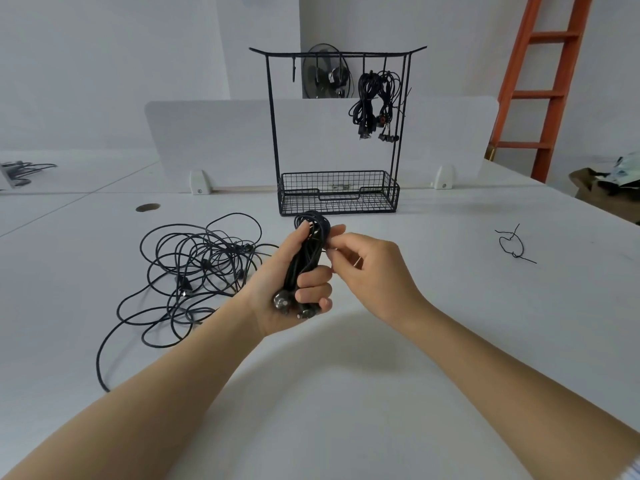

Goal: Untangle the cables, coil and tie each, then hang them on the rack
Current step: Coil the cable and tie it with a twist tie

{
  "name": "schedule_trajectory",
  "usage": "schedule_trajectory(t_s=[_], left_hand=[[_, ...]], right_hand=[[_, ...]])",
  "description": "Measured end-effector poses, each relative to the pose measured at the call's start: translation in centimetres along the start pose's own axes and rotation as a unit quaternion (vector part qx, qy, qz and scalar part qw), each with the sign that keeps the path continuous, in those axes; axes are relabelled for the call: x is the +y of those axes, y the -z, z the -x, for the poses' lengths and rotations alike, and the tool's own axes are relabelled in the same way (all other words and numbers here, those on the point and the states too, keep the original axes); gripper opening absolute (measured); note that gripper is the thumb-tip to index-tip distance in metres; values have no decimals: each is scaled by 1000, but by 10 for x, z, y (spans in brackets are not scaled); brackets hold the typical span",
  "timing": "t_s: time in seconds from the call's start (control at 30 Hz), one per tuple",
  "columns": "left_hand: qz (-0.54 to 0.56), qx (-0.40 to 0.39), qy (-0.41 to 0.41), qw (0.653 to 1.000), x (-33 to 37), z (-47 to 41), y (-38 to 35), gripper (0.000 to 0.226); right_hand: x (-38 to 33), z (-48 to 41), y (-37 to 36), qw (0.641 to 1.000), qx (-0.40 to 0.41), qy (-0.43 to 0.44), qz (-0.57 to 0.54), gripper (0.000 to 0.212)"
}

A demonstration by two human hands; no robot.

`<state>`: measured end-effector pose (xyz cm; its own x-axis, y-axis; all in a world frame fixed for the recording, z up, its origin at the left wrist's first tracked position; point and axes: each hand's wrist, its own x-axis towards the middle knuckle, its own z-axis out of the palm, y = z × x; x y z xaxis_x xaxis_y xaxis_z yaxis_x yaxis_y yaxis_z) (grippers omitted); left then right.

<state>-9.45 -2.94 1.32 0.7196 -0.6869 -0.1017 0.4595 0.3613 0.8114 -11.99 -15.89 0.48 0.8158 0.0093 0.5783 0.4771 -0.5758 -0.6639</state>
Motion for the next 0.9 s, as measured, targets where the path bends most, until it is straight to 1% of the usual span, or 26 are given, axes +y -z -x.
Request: schedule_trajectory(t_s=[0.1,0.17,0.23,0.3,0.33,0.37,0.4,0.47,0.53,0.57,0.67,0.8,0.83,0.9], left_hand=[[-10,-7,1,1000,-1,0,-2,41],[-11,-22,-1,1000,-2,0,-1,40],[-7,-57,-20,998,-3,0,2,35],[14,-90,-53,994,2,-1,8,36],[28,-87,-70,993,6,-1,13,38],[41,-74,-82,993,10,-2,18,37],[43,-52,-87,994,14,-2,21,36],[0,5,-84,996,19,-2,25,29],[-61,48,-84,994,18,-3,24,18],[-80,53,-86,992,17,-3,22,16],[-101,41,-100,989,14,-3,17,15],[-118,10,-93,989,12,-1,18,19],[-123,0,-90,988,11,-1,19,21],[-130,-16,-82,988,10,-2,19,32]], right_hand=[[2,0,-2,997,12,72,41,20],[4,-2,1,995,12,82,47,19],[6,-5,6,994,-32,69,76,18],[8,-5,10,986,-105,64,117,16],[7,-5,12,981,-129,64,129,16],[7,-6,15,981,-136,58,128,16],[7,-7,19,985,-126,39,111,15],[5,-9,24,994,-91,-3,67,13],[4,-9,24,994,-85,-9,73,14],[4,-8,23,993,-84,-7,82,14],[6,-7,19,993,-78,-34,81,13],[8,-7,15,988,-122,-77,49,14],[8,-7,14,987,-132,-82,46,14],[7,-8,14,986,-132,-90,50,16]])
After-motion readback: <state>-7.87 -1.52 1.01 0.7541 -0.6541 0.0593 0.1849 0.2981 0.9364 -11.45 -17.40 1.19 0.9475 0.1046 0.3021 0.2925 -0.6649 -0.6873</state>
